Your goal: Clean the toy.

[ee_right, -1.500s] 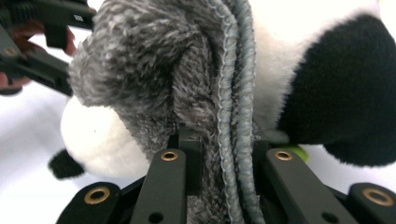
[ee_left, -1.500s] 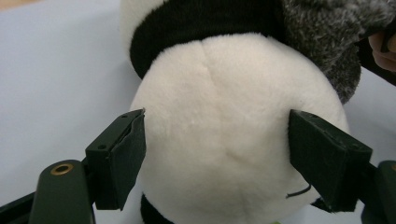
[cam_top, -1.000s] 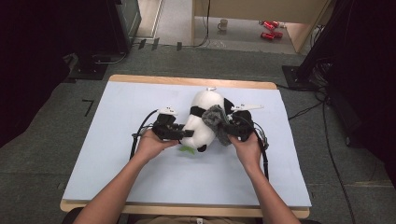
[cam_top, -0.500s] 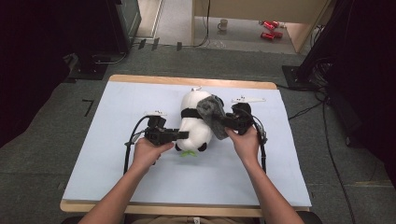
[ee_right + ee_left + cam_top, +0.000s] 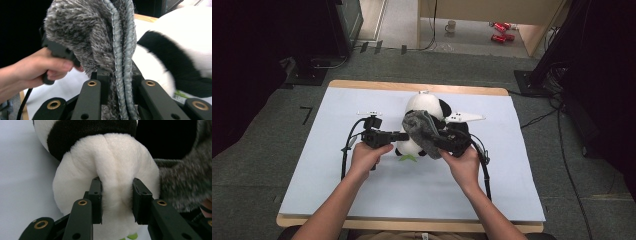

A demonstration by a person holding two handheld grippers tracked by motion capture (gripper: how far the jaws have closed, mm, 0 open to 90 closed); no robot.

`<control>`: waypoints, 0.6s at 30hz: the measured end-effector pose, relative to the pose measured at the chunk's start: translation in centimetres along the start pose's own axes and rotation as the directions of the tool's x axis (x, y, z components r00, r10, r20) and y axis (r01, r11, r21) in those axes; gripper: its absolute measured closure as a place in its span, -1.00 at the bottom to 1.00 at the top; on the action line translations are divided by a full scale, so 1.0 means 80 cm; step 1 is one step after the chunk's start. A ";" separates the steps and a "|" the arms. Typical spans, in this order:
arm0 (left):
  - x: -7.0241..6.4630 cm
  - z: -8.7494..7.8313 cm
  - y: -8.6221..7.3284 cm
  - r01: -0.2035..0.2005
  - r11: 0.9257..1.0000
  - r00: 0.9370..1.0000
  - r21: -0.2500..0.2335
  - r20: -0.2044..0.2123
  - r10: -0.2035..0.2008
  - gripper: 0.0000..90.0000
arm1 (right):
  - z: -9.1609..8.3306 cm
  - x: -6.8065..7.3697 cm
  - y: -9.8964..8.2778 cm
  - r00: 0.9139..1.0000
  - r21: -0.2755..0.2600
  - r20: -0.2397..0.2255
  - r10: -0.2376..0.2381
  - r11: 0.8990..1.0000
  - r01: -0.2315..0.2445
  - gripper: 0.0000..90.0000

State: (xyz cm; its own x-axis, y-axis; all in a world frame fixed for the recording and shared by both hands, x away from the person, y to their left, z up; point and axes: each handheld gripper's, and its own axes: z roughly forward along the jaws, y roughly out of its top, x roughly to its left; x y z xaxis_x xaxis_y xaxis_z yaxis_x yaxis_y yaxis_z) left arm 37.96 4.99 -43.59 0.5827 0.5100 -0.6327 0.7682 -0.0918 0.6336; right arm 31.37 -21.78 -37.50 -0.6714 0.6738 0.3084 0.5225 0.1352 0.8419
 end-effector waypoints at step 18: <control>0.005 0.025 0.002 -0.046 0.997 0.999 0.068 -0.022 0.047 0.51 | 0.042 0.007 -0.065 0.974 0.174 0.119 -0.193 0.970 0.171 0.77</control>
State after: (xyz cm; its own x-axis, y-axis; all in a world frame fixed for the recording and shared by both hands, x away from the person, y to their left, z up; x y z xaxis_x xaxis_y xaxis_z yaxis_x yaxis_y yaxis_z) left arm 38.84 3.46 -44.62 0.6124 0.5239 -0.5920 0.7571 -0.1732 0.6299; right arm 30.04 -19.66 -43.20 -0.6919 0.7169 0.0854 0.4835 0.3723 0.7922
